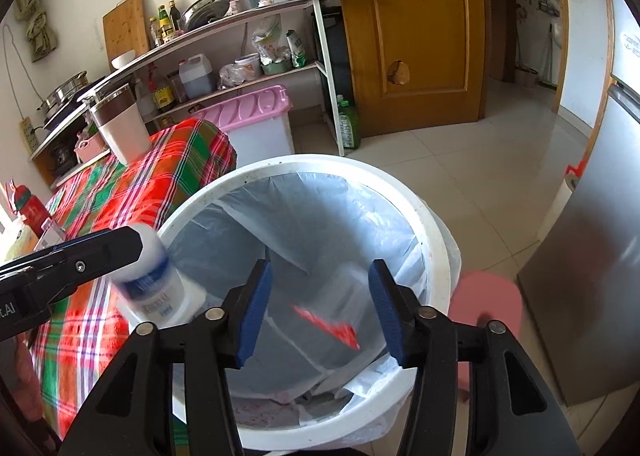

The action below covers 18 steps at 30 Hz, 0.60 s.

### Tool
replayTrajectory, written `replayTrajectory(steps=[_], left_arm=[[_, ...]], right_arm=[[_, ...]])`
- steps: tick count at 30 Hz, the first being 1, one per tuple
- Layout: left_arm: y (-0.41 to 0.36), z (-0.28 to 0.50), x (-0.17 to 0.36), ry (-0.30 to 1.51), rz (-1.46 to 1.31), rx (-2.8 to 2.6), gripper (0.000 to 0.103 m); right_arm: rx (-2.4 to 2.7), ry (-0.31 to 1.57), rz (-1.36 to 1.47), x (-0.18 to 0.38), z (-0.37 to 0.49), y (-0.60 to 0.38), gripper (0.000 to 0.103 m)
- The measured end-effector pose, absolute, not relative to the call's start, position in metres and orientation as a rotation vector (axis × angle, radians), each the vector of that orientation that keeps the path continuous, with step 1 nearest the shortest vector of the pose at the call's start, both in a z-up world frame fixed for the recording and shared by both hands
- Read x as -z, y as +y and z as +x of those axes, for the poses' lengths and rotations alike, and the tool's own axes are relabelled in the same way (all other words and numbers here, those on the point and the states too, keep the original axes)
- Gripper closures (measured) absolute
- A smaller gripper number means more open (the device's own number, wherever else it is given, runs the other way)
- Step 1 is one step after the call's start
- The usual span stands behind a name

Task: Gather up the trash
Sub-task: 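Carry both items over the white bin and open both tools to drop them, then move both tools back over the table toward the remaining trash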

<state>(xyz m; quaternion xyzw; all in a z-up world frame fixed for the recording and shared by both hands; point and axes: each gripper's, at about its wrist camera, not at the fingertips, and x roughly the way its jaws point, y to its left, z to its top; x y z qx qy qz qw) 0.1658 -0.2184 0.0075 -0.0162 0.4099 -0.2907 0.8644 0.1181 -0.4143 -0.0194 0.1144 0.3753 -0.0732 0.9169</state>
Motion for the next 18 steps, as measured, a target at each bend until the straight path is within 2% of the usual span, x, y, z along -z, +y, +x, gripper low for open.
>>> replayTrajectory(steps=[9,18], left_arm=[[-0.193,0.159,-0.019,0.826,-0.076,0.591,0.039],[-0.135,0.134,-0.034,0.747,-0.109,0.509,0.035]], right_arm=[[0.151,0.746,0.256,0.009,0.106,-0.406,0.048],[0.085,0.697,0.272,-0.007,0.096,-0.375,0.048]])
